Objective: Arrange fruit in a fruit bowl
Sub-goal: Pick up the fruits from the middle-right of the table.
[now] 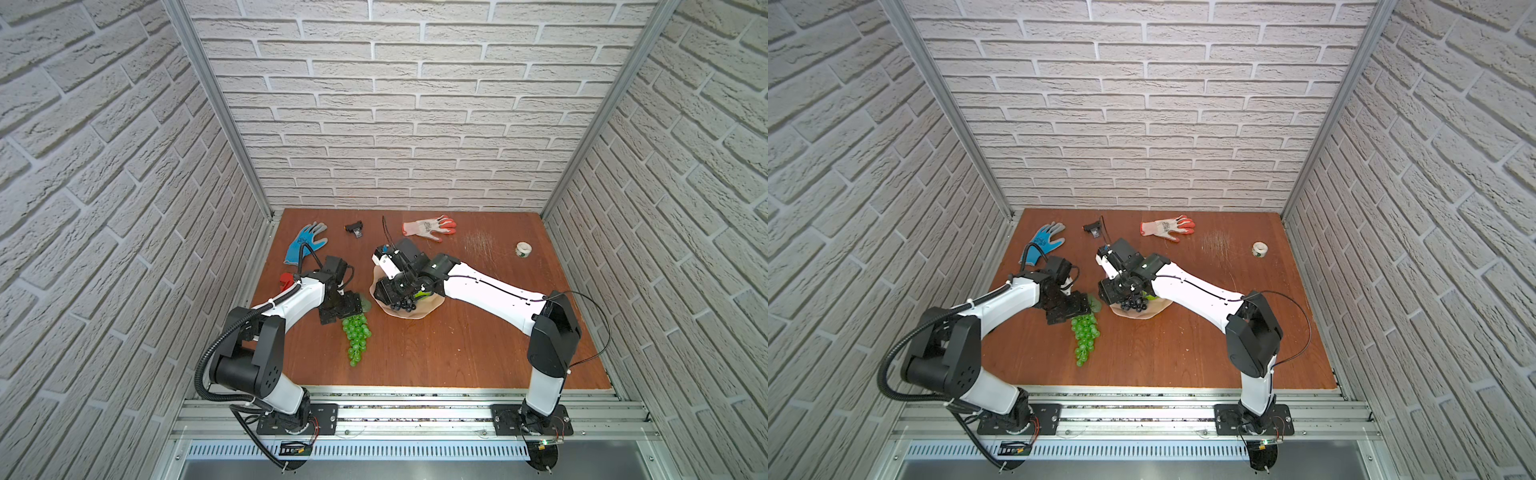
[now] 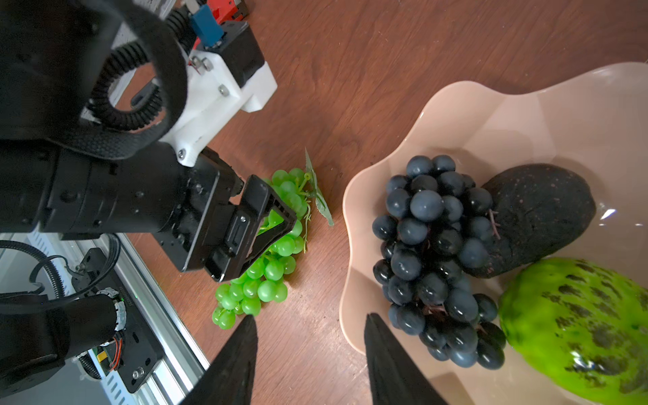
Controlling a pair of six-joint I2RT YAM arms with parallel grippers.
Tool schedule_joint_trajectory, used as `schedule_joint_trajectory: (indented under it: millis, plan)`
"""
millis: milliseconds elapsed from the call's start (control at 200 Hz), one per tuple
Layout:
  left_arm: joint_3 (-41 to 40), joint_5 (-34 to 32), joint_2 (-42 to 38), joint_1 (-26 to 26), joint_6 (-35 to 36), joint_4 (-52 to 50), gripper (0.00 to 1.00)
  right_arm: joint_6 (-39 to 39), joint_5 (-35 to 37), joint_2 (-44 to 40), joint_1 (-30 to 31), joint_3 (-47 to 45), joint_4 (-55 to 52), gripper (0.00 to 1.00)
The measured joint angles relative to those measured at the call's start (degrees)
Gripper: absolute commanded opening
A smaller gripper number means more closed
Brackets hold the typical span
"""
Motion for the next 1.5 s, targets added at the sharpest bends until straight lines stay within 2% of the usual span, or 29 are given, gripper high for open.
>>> schedule_joint_trajectory:
  millis: [315, 635, 885, 1055, 1155, 1290, 1500]
  plan:
    - [2.40, 1.60, 2.93, 0.81, 2.08, 1.97, 0.81, 0.00, 0.09, 0.00, 0.00, -0.59, 0.00, 0.51]
    - [6.73, 6.62, 9.03, 2.99, 6.36, 1.92, 0.68, -0.02, 0.20, 0.00, 0.00, -0.59, 0.00, 0.51]
    - [7.10, 9.77, 10.16, 2.99, 8.28, 1.27, 0.59, -0.11, 0.79, 0.00, 0.00, -0.59, 0.00, 0.51]
    - [7.17, 10.78, 10.25, 3.10, 9.07, -0.22, 0.61, -0.26, 0.96, 0.00, 0.00, -0.59, 0.00, 0.51]
    - [7.26, 10.91, 10.25, 3.10, 9.68, -1.55, 0.68, -0.31, 0.98, 0.00, 0.00, -0.59, 0.00, 0.51]
    - [8.39, 10.91, 10.86, 3.10, 10.56, -3.41, 0.66, -0.37, 0.96, 0.00, 0.00, -0.59, 0.00, 0.51]
    - [9.03, 10.82, 11.85, 3.08, 11.39, -4.33, 0.51, -0.42, 0.98, 0.11, 0.00, -0.63, 0.02, 0.51]
